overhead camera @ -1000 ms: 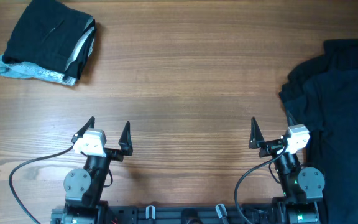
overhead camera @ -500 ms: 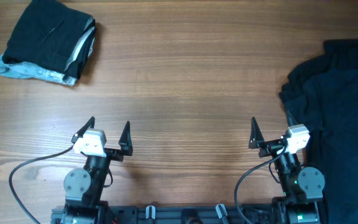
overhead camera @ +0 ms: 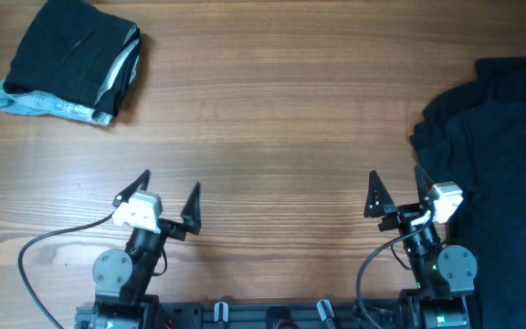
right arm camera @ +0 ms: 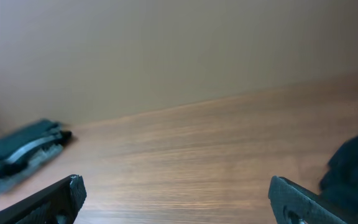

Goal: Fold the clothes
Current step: 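Open both grippers and move the right arm toward the black shirt pile, then grasp the top black t-shirt from the right pile with the right gripper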

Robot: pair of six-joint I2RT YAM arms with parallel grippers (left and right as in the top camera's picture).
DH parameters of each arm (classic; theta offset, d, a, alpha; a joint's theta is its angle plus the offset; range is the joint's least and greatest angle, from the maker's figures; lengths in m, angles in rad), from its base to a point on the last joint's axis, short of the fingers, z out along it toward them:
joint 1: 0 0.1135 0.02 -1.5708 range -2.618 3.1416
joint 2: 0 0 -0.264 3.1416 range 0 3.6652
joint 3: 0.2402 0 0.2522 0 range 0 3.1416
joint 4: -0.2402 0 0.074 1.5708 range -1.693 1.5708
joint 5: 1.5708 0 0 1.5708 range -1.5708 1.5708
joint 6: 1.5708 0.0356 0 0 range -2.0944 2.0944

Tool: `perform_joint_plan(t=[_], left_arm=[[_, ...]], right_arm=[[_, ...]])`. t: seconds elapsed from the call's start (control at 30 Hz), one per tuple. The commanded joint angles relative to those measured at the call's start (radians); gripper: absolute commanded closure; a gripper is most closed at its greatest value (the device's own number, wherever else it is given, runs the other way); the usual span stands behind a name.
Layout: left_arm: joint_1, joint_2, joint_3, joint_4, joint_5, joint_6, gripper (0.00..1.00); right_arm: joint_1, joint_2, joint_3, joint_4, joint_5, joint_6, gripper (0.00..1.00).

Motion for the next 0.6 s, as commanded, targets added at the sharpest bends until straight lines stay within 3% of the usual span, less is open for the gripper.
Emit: perform_joint_plan(t=[0.0, 0.1, 0.2, 0.33, 0.47, 0.57], left_arm=[[0.005, -0.007, -0.005, 0.026, 0.229, -0.003, 0.0], [0.005, -0.007, -0.004, 0.037, 0.236, -0.013, 0.0], [0.005, -0.007, 0.044, 0.044, 0.235, -0.169, 0.0], [0.005, 0.027, 0.185, -0.044, 0.216, -0.256, 0.0], [0.005, 0.269, 0.425, -0.221, 0.16, -0.265, 0.0], [0.005, 0.587, 0.708, -0.418, 0.13, -0.26, 0.0]], right_arm=[[-0.006, 0.006, -0.002, 0.006, -0.045, 0.246, 0.0], [-0.006, 0.009, 0.0, 0.017, -0.153, 0.283, 0.0], [-0.006, 0.021, 0.055, -0.004, -0.292, 0.178, 0.0], [-0.006, 0.18, 0.262, -0.207, -0.36, 0.111, 0.0], [-0.006, 0.55, 0.607, -0.443, -0.354, 0.013, 0.0], [-0.006, 0.886, 0.934, -0.678, -0.333, -0.005, 0.0]])
